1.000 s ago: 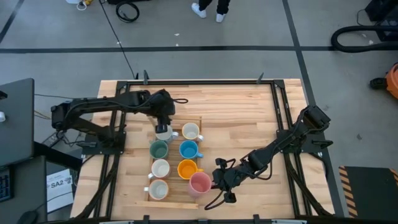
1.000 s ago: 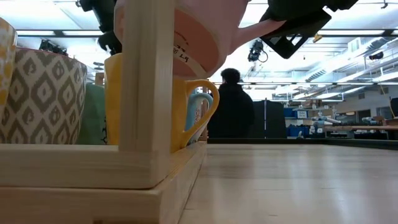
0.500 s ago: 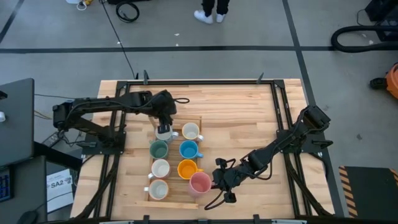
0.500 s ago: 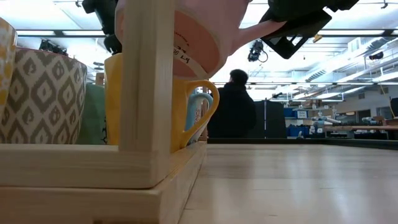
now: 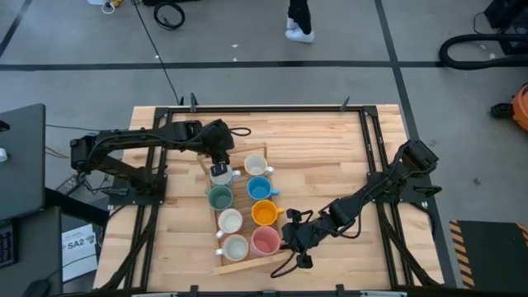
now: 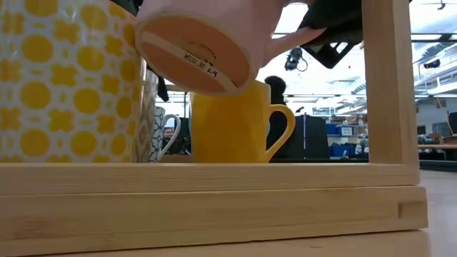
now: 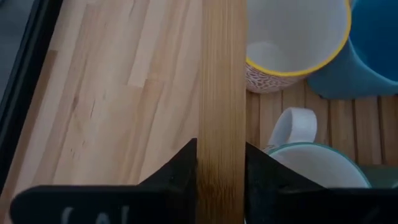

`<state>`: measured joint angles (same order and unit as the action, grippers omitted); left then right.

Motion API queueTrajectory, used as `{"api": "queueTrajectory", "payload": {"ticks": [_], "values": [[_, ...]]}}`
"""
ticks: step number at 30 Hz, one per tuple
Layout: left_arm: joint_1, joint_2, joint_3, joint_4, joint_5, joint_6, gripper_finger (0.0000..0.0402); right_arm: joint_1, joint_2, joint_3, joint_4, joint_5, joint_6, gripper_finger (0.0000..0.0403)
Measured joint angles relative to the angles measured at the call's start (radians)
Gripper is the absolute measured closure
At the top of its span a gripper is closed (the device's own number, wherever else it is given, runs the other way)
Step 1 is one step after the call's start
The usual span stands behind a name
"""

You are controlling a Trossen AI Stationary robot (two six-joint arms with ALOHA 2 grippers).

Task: Place coffee mugs
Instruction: Put the pink mug on the shelf aligned with the yellow and white mug

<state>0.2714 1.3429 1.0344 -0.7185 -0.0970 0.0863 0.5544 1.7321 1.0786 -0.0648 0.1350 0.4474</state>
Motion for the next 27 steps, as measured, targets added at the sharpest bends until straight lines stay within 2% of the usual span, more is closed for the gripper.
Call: {"api": "queueTrajectory", "payload": {"ticks": [5, 13, 20, 27], "values": [[0.0, 0.001, 0.0, 0.005, 0.001, 0.026, 0.0306, -0.001, 0.0, 0.0, -0.018, 0.001, -0.019, 0.0345], [0.0, 0.001, 0.0, 0.006, 0.004, 0.033, 0.0311, 0.0, 0.0, 0.0, -0.149, -0.005, -0.027, 0.0345], [0.0, 0.001, -0.002, 0.035, 0.002, 0.08, 0.031, 0.0, 0.0, 0.0, -0.15, 0.0, -0.107, 0.0345], [0.0, 0.001, -0.002, 0.04, 0.002, 0.082, 0.0309, -0.016, 0.001, 0.0, -0.147, 0.045, -0.111, 0.0345]]}}
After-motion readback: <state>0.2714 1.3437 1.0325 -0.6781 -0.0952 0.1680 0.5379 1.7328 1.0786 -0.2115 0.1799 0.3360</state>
